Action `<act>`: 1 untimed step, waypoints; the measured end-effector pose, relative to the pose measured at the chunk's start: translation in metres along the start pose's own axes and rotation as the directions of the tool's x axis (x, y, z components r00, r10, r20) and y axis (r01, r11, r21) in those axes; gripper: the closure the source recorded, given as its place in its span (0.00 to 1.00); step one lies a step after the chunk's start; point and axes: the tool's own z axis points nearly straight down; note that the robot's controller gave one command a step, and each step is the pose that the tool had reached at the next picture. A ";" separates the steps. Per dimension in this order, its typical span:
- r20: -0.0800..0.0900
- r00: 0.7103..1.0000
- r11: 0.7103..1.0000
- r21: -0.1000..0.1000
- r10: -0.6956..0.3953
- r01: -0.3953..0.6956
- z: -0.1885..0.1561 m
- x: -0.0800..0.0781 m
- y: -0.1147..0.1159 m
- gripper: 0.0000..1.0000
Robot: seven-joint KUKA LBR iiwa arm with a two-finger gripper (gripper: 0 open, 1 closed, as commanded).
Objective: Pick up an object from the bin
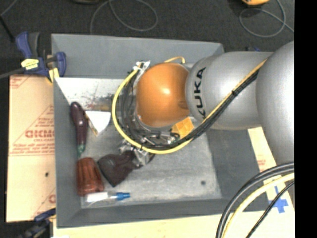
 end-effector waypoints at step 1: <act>0.000 1.000 1.000 0.000 0.000 0.000 -0.020 0.000 0.000 1.00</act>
Offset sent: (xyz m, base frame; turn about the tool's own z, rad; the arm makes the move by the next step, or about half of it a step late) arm -0.0001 0.0000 0.0331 0.0000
